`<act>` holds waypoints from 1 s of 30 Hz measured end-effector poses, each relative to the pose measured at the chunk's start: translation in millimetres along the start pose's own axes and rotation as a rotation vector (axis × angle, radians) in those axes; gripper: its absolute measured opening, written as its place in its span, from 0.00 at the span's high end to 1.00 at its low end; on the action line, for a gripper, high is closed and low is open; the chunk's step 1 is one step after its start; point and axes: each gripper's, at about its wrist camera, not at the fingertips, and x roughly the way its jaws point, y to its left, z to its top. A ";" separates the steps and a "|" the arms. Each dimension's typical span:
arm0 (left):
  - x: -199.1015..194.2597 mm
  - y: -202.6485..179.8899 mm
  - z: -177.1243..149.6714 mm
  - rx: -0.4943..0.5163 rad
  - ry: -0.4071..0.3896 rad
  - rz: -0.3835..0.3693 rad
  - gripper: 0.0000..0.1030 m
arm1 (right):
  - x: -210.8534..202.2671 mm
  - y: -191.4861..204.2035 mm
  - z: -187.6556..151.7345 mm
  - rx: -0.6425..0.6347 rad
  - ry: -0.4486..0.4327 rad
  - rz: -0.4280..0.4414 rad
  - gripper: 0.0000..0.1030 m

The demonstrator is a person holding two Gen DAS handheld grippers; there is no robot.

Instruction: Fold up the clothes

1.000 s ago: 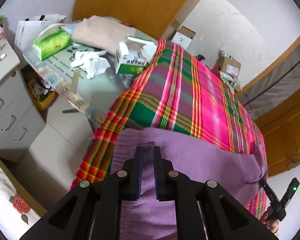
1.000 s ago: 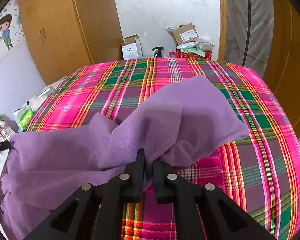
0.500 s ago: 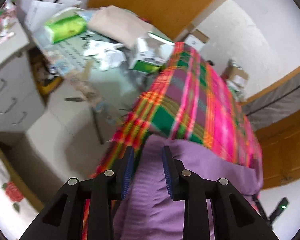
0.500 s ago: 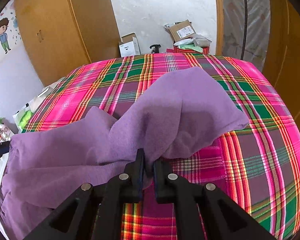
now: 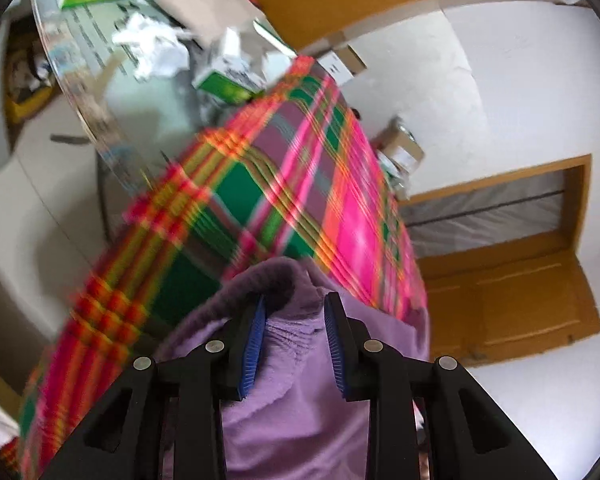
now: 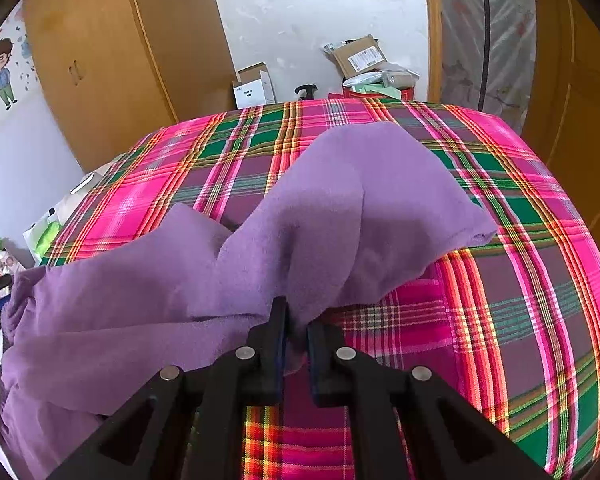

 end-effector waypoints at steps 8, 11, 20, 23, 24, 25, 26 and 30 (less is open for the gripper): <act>3.0 -10.8 -12.1 0.037 0.025 -0.027 0.71 | 2.7 1.4 -2.2 0.005 0.007 -0.009 0.92; 0.0 -8.7 0.5 0.011 -0.020 -0.025 0.71 | 3.0 2.1 -2.8 0.007 0.009 -0.011 0.92; -8.6 -5.2 23.6 0.041 -0.117 0.046 0.93 | 2.6 4.5 0.2 0.016 -0.004 -0.012 0.92; -13.5 -4.7 28.8 0.062 -0.161 0.079 0.94 | -7.5 5.3 1.7 0.019 -0.047 -0.007 0.95; -16.2 -3.0 30.9 0.063 -0.175 0.083 0.94 | -13.1 5.0 2.8 0.026 -0.069 -0.001 0.95; -18.1 -0.4 33.0 0.059 -0.182 0.079 0.94 | -19.0 4.6 3.9 0.034 -0.093 0.004 0.95; -18.0 1.4 34.7 0.053 -0.184 0.079 0.94 | -27.4 4.4 4.6 0.048 -0.124 0.012 0.95; -14.3 7.7 38.8 0.037 -0.182 0.094 0.94 | -68.9 11.6 8.9 0.062 -0.281 0.026 0.95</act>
